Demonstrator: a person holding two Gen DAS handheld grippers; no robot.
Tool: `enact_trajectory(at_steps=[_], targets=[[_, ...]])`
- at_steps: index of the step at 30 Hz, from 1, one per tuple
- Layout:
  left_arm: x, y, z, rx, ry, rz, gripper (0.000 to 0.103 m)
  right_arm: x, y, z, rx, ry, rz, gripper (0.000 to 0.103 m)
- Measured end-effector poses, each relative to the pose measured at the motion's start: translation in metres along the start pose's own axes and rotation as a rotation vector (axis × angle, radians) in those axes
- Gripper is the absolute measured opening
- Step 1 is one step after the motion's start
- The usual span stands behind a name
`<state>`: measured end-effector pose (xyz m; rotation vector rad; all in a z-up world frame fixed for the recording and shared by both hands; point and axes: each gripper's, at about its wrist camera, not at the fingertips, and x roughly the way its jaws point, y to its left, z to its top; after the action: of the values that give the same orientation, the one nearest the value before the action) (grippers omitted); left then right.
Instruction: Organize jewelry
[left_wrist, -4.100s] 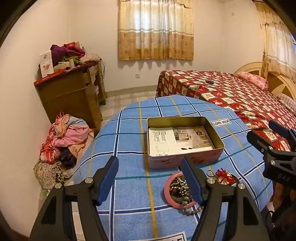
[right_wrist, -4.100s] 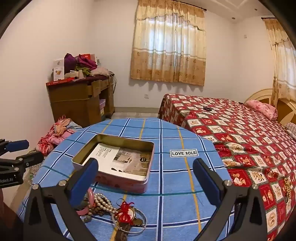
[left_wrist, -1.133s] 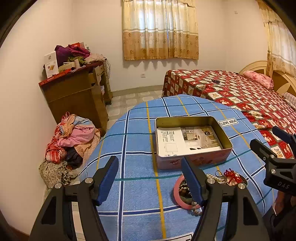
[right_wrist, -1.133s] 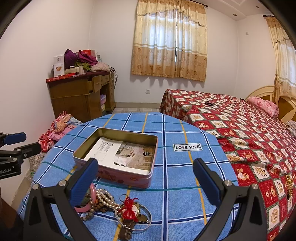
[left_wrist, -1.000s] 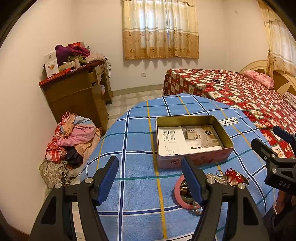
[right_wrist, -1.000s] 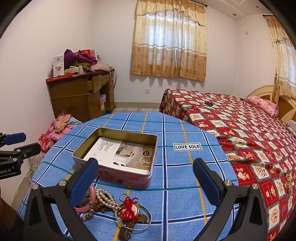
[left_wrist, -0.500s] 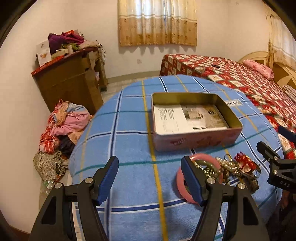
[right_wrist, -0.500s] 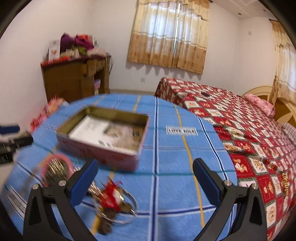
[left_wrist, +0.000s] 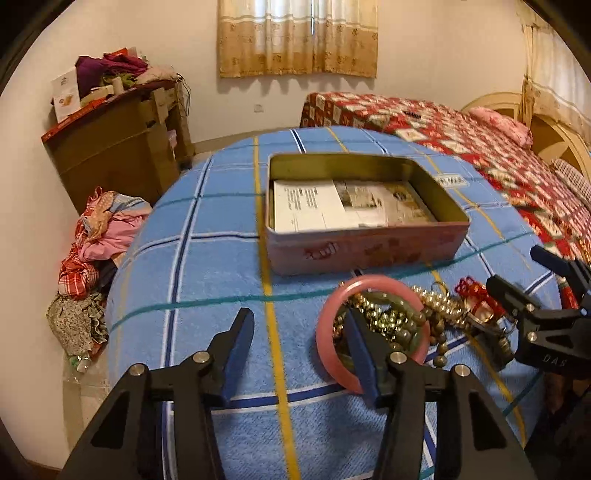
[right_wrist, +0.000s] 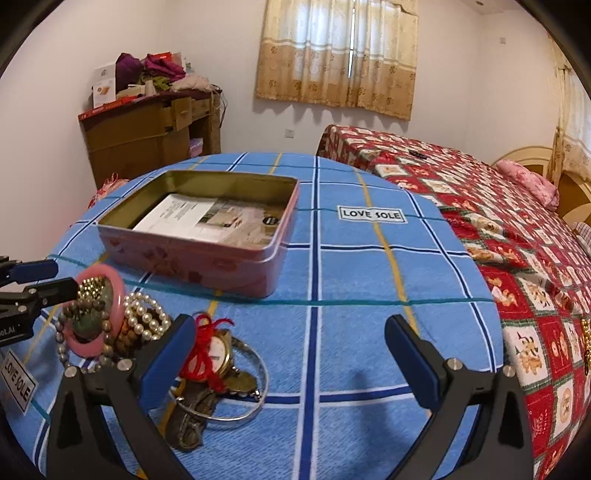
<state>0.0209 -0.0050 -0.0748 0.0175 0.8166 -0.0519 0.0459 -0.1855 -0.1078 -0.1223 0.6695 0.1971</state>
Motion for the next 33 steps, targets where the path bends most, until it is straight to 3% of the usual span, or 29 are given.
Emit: enact_trajectory(at_steps=[10, 15, 18, 21, 25, 30, 33], targets=[[-0.036, -0.021, -0.011, 0.031, -0.052, -0.016, 0.051, -0.016, 0.000, -0.009, -0.006, 0.001, 0.013, 0.103], [-0.020, -0.044, -0.021, 0.092, -0.006, -0.058, 0.038, -0.015, 0.003, -0.010, -0.018, 0.019, 0.023, 0.092], [-0.014, -0.040, -0.021, 0.071, 0.009, -0.073, 0.025, -0.014, 0.003, -0.013, -0.010, 0.027, 0.038, 0.090], [-0.012, -0.036, -0.023, 0.052, 0.013, -0.094, 0.010, -0.014, 0.006, -0.014, -0.014, 0.029, 0.064, 0.080], [-0.013, -0.039, -0.024, 0.065, 0.008, -0.117, 0.008, -0.017, 0.013, -0.014, -0.039, 0.013, 0.093, 0.070], [-0.016, -0.035, -0.023, 0.060, 0.005, -0.125, 0.008, -0.019, 0.022, -0.013, -0.074, 0.002, 0.129, 0.069], [-0.020, -0.033, -0.020, 0.058, -0.010, -0.121, 0.008, -0.012, 0.026, -0.014, -0.085, 0.022, 0.151, 0.059]])
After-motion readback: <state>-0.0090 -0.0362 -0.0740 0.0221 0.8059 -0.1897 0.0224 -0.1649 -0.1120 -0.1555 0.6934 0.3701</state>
